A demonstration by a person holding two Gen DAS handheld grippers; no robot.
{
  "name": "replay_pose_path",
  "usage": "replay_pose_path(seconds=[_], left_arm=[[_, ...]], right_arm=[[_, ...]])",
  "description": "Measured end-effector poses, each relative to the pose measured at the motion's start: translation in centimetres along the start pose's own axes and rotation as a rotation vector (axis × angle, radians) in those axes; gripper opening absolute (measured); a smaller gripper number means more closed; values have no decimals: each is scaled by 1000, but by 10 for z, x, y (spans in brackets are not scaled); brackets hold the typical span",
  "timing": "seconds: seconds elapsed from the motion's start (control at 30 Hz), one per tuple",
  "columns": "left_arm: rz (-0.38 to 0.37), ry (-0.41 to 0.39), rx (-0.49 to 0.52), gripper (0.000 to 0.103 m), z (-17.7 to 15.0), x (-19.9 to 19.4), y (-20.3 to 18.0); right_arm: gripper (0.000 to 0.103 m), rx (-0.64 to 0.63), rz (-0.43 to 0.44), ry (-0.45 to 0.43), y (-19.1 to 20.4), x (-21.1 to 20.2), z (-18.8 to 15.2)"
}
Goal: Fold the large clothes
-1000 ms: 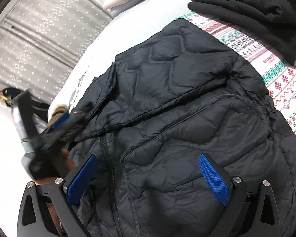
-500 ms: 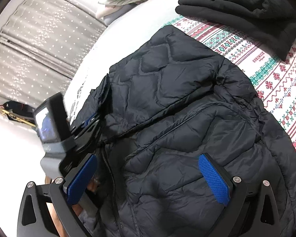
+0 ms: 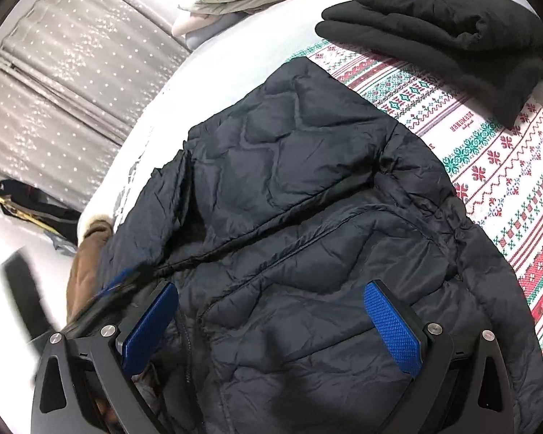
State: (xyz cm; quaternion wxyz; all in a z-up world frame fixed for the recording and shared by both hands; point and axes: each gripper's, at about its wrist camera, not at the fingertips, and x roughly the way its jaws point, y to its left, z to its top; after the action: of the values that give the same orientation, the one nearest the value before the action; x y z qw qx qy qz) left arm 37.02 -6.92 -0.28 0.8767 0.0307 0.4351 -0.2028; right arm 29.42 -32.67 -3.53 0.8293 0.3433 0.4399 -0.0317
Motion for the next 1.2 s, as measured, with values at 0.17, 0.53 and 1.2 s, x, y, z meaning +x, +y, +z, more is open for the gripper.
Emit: replay_pose_path(seconds=[0.17, 0.53, 1.2], left_arm=[[64, -74, -58, 72, -41, -77, 38], [88, 42, -448, 72, -187, -108, 159], [47, 63, -601, 72, -256, -156, 200]], right_arm=[[103, -89, -25, -9, 15, -1, -7], [103, -435, -72, 172, 50, -1, -75], [103, -162, -166, 125, -154, -118, -87]])
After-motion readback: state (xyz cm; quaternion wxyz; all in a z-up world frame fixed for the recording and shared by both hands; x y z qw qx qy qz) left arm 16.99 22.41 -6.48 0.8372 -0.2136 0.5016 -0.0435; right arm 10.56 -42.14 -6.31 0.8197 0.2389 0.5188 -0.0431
